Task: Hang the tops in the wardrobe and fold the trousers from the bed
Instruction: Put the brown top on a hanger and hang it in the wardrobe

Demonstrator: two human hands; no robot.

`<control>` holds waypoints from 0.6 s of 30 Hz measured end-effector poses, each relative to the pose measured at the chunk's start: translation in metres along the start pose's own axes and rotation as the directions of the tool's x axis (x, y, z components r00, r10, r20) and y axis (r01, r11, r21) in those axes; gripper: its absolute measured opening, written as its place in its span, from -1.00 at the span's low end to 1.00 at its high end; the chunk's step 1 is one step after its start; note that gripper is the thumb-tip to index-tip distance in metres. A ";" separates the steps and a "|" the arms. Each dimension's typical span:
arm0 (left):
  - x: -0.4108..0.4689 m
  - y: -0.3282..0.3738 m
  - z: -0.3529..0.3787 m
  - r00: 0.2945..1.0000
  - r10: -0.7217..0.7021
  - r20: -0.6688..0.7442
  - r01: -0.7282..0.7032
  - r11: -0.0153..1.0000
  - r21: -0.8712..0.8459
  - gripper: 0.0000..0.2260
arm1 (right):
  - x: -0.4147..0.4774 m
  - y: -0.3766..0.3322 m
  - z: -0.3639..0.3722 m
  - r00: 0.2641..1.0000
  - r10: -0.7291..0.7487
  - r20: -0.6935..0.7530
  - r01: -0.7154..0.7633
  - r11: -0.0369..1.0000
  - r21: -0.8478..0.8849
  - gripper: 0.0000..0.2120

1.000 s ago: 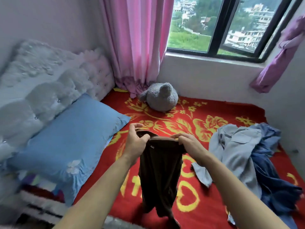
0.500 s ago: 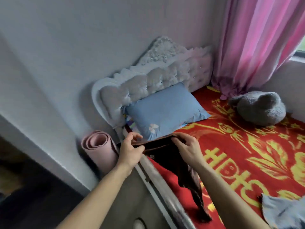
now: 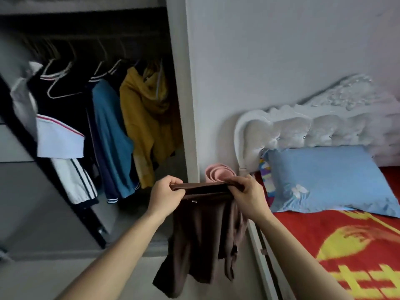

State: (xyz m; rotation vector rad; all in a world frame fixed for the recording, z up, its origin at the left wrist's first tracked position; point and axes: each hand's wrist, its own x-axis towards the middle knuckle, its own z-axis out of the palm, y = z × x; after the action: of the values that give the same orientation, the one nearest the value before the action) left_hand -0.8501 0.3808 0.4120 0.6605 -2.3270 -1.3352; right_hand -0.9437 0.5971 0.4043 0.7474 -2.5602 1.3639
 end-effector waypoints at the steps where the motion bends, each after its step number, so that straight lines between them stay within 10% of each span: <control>1: 0.002 -0.014 -0.019 1.000 -0.019 -0.013 0.019 1.000 -0.012 -0.85 | 0.002 -0.017 0.018 1.000 -0.012 0.029 0.011 1.000 0.016 -0.72; 18: 0.112 -0.136 -0.292 0.990 0.052 -0.129 -0.057 0.998 -0.038 -0.67 | 0.078 -0.207 0.221 0.995 0.030 0.096 -0.039 0.994 0.103 -0.58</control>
State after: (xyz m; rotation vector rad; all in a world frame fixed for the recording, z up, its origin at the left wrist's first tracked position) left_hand -0.7572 0.0537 0.4428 0.6451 -2.1944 -1.2747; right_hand -0.8870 0.2937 0.4570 0.8066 -2.6006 1.5197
